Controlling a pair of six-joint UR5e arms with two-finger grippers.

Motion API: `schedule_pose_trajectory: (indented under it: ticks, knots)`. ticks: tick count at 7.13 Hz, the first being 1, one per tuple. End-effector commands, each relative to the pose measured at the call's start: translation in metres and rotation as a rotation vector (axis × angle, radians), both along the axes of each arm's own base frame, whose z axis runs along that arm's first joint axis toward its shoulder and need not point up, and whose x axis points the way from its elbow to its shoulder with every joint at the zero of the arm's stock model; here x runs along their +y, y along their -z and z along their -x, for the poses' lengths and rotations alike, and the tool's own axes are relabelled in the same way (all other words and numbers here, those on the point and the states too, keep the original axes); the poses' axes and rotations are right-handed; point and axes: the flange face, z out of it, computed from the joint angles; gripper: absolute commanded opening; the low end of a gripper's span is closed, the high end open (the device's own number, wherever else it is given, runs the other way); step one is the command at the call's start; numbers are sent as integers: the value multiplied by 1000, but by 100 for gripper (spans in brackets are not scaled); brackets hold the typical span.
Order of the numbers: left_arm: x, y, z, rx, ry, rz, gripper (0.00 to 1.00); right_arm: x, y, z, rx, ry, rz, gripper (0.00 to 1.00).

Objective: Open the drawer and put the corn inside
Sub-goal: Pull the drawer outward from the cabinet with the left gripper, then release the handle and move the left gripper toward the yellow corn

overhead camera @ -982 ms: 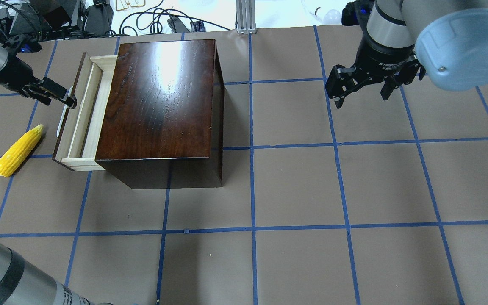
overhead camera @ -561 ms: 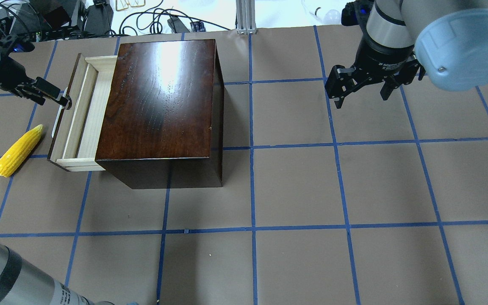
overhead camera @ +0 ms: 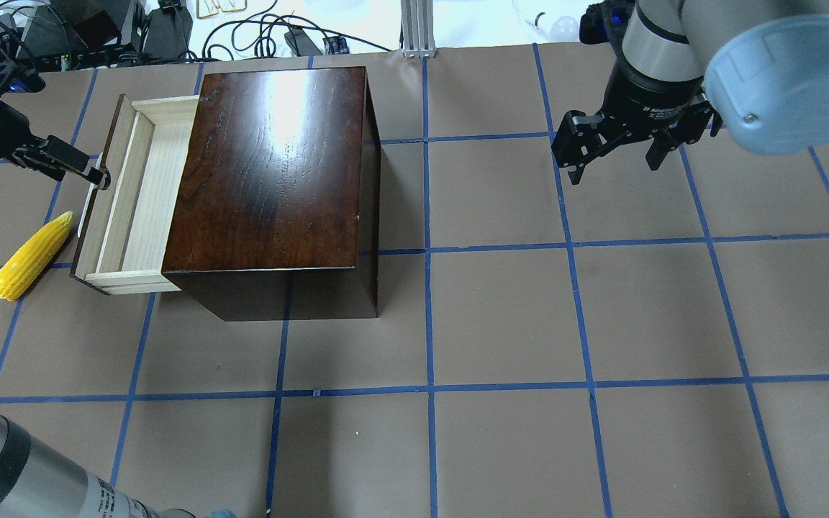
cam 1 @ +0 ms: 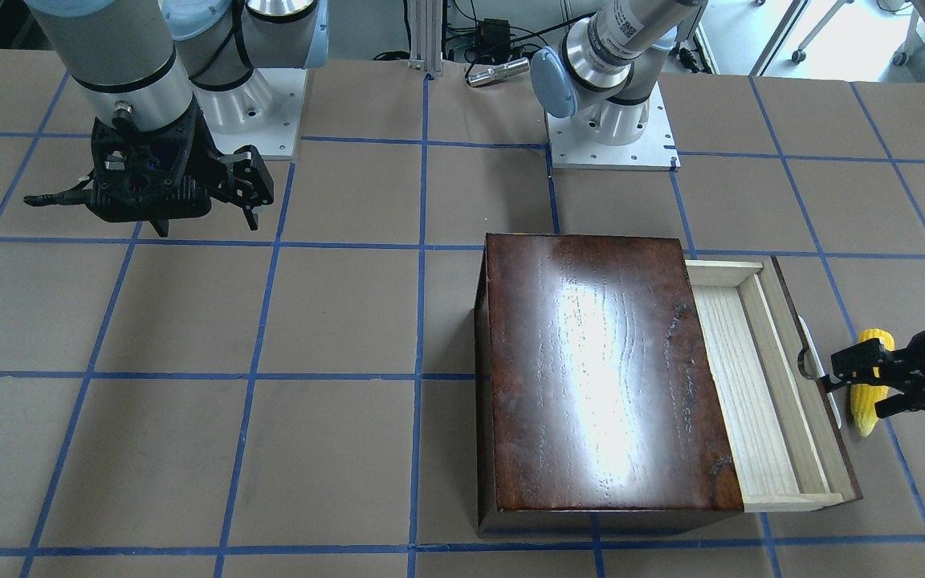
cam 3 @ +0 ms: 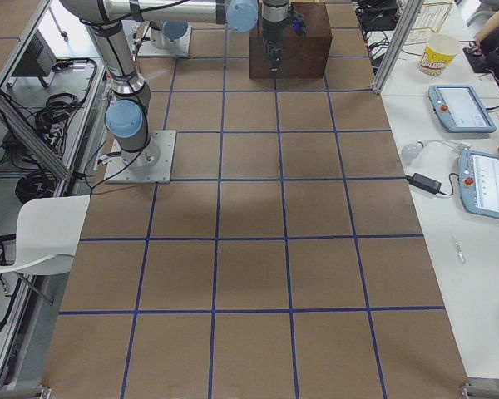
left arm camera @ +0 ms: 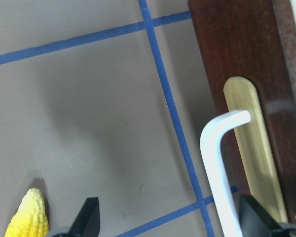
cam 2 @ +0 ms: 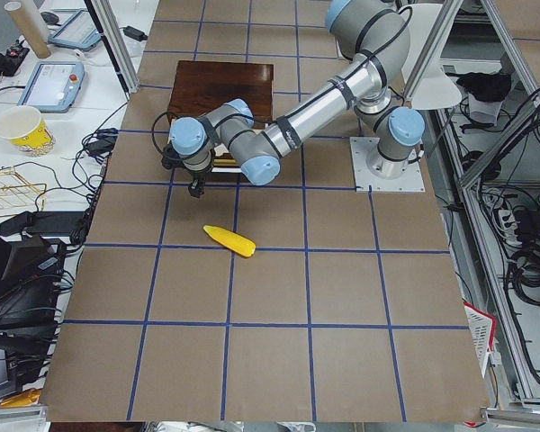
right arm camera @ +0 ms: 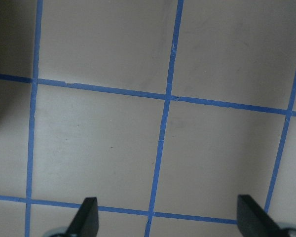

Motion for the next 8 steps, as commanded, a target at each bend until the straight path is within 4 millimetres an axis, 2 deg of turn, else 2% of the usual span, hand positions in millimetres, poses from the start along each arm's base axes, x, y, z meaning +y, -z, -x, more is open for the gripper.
schedule_pose_trajectory:
  ticks: [1,2,3,4,5,7,8]
  knots:
    - [11,-27,6,16,-29,-37,100,0,0,0,0,0,0,100]
    - [15,-49,4,10,-40,-48,100,0,0,0,0,0,0,100]
    - [19,-65,-18,-70,-53,-56,100,0,0,0,0,-2,0,100]
    - [25,-64,-44,-90,-73,-64,100,0,0,0,0,-2,0,100]
    - [34,-53,-73,-96,-23,-61,100,0,0,1,0,3,0,100]
    - [34,-36,-89,-106,151,-16,100,0,0,1,0,3,0,100]
    - [39,-19,-107,-88,184,-21,100,0,0,0,0,0,0,100]
